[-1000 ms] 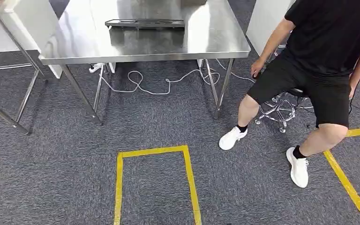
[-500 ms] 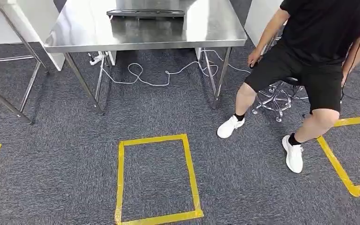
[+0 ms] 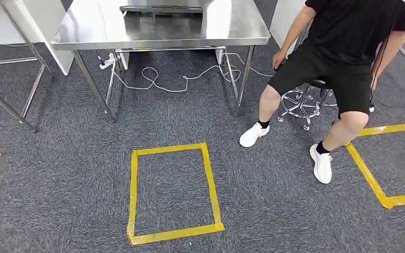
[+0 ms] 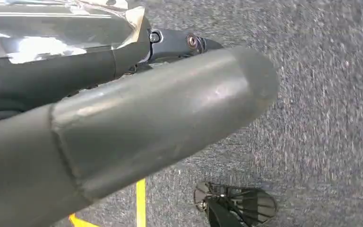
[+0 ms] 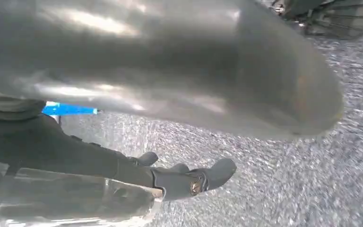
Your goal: Take the parts from the cabinet and place them on the table.
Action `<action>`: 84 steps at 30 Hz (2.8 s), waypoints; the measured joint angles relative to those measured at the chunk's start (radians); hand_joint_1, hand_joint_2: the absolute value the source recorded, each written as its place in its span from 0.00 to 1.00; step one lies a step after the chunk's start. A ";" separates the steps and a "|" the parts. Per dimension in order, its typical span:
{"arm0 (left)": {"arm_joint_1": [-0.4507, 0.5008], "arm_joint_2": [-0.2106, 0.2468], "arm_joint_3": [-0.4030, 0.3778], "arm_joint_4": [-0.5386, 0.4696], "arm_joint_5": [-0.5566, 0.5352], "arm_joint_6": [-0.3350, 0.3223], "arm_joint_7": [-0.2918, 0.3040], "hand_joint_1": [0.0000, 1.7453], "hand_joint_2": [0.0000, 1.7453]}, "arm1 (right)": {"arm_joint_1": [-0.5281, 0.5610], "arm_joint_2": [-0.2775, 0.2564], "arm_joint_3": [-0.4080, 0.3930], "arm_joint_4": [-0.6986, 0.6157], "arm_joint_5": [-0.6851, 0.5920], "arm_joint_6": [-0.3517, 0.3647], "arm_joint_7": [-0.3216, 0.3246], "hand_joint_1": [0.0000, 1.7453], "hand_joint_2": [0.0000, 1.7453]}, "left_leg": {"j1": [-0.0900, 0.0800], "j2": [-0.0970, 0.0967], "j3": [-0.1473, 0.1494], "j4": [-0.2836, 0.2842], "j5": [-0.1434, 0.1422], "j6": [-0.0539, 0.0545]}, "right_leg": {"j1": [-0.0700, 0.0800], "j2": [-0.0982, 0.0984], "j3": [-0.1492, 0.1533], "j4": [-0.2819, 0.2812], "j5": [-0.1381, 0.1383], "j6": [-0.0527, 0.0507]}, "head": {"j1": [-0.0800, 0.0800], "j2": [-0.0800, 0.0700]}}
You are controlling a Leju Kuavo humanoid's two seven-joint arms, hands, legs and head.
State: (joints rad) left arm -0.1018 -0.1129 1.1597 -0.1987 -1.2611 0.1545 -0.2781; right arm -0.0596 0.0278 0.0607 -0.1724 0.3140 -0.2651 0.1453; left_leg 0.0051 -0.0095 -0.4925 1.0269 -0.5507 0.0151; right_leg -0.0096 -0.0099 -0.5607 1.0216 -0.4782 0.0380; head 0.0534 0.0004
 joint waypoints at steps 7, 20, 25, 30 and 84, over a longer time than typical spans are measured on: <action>0.003 0.001 -0.007 0.000 -0.003 0.004 0.008 0.00 0.00 | 0.003 0.003 0.000 0.000 -0.010 -0.005 0.000 0.00 0.00 | -0.017 0.021 -0.061 -0.002 0.052 0.063 | 0.000 0.003 -0.134 0.276 -0.139 -0.005 | 0.003 0.000; 0.003 -0.002 -0.010 0.002 -0.002 0.004 0.017 0.00 0.00 | 0.003 -0.001 0.000 0.000 -0.003 -0.003 0.002 0.00 0.00 | -0.029 0.026 -0.117 0.078 0.012 0.023 | 0.019 -0.011 0.076 -0.070 -0.014 -0.080 | -0.003 0.000; 0.005 0.004 -0.010 0.002 -0.002 0.004 0.024 0.00 0.00 | 0.009 0.010 0.000 0.000 0.002 -0.002 0.004 0.00 0.00 | 0.015 0.007 -0.147 0.225 -0.051 -0.027 | -0.003 0.041 0.044 -0.060 0.010 -0.053 | -0.003 0.000; 0.005 0.004 -0.010 0.002 -0.003 0.004 0.026 0.00 0.00 | -0.001 0.010 0.000 0.000 0.007 0.000 0.007 0.00 0.00 | 0.039 -0.072 -0.032 0.009 0.015 -0.039 | -0.004 0.092 -0.011 -0.003 0.007 -0.014 | -0.003 0.000; -0.004 0.005 -0.010 0.000 0.008 0.014 0.053 0.00 0.00 | 0.005 0.015 0.000 0.001 0.047 0.007 0.039 0.00 0.00 | 0.021 0.134 -0.011 -0.025 0.030 -0.026 | -0.003 -0.020 0.003 -0.019 0.010 -0.003 | 0.016 0.000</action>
State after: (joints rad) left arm -0.1054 -0.1079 1.1498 -0.1984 -1.2528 0.1686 -0.2247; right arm -0.0544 0.0424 0.0610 -0.1717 0.3612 -0.2579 0.1846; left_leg 0.0265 0.1248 -0.5033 1.0018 -0.5209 -0.0109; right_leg -0.0123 -0.0301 -0.5575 1.0022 -0.4686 0.0354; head 0.0690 0.0004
